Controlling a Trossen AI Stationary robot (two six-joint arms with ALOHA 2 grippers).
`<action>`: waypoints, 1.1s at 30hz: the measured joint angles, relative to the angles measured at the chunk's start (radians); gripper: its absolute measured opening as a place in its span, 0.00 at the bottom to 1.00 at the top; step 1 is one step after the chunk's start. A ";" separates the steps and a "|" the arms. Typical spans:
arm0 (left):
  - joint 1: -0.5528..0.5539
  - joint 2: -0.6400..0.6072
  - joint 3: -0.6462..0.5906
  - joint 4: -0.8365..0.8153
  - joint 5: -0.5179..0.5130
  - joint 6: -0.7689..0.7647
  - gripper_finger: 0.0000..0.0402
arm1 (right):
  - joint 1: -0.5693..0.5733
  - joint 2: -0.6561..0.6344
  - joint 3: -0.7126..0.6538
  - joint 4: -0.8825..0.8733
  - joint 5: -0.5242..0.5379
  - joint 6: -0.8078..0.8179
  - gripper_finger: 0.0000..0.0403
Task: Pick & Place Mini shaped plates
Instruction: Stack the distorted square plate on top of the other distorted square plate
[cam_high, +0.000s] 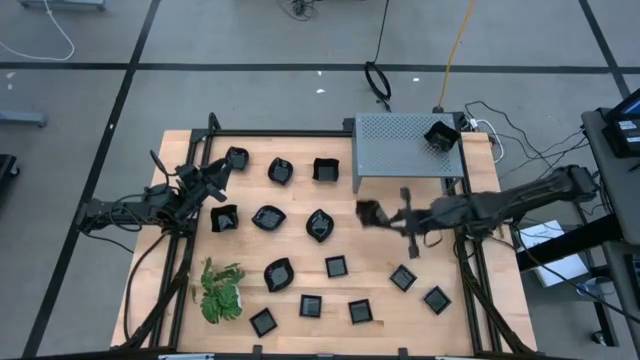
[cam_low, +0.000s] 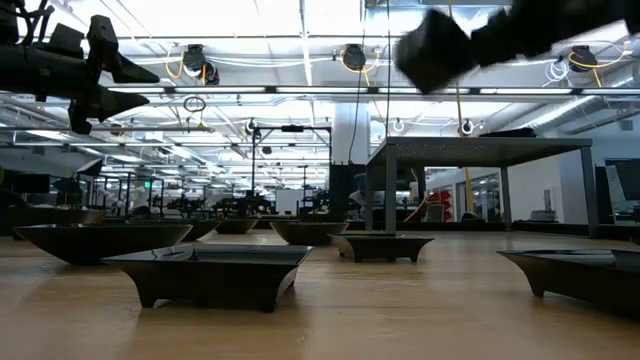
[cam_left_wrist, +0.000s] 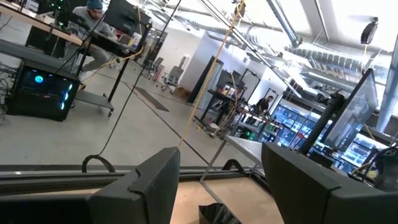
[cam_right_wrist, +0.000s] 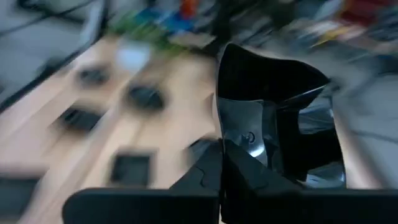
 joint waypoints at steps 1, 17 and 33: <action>0.000 0.000 0.000 0.000 0.000 0.000 0.57 | -0.004 -0.018 0.025 -0.001 0.053 -0.004 0.00; 0.000 0.000 0.000 0.000 0.000 0.000 0.57 | -0.502 0.073 0.671 -1.039 0.468 0.226 0.00; 0.000 0.000 0.000 0.000 0.000 0.000 0.57 | -0.946 0.332 0.706 -1.151 0.230 0.123 0.00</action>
